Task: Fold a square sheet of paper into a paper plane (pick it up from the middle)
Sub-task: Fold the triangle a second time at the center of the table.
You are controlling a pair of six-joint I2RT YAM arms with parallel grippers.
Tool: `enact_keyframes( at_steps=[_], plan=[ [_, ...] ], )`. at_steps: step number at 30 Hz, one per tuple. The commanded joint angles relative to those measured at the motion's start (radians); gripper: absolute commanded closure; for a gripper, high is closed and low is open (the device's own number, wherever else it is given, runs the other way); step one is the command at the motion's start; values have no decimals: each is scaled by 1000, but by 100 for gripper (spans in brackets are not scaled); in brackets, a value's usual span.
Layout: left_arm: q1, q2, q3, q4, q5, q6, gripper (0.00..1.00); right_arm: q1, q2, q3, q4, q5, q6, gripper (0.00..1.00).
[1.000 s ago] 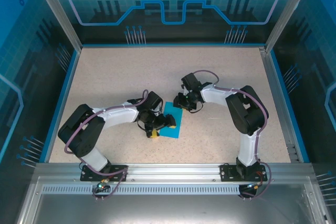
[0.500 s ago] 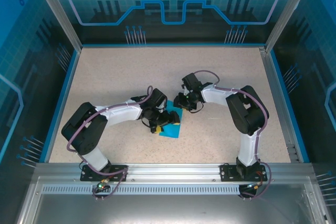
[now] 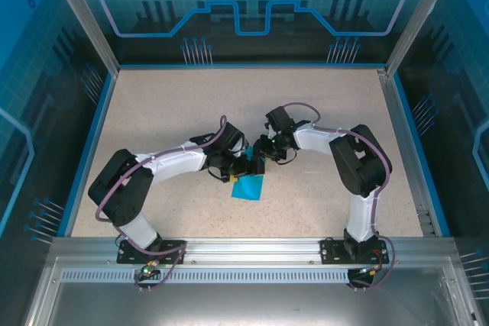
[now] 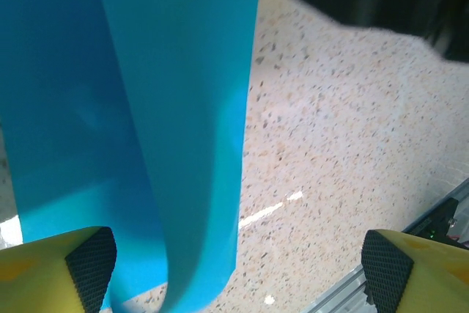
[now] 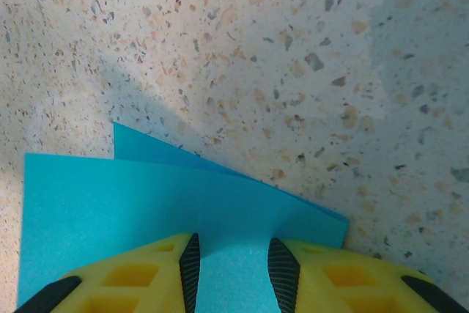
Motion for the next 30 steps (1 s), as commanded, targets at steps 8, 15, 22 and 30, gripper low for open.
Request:
enact_keyframes(
  at_steps=[8,15,22,30],
  plan=[
    [17,-7,-35,54,68,24,12,-23,91,-65,-82,93,6,63],
    [10,-95,-151,69,120,-47,20,-24,95,-66,-81,94,4,63],
    [9,-176,-190,87,164,-70,33,-24,101,-67,-80,95,7,63],
    [9,-151,-143,186,216,-85,34,-24,100,-66,-84,92,9,63]
  ],
)
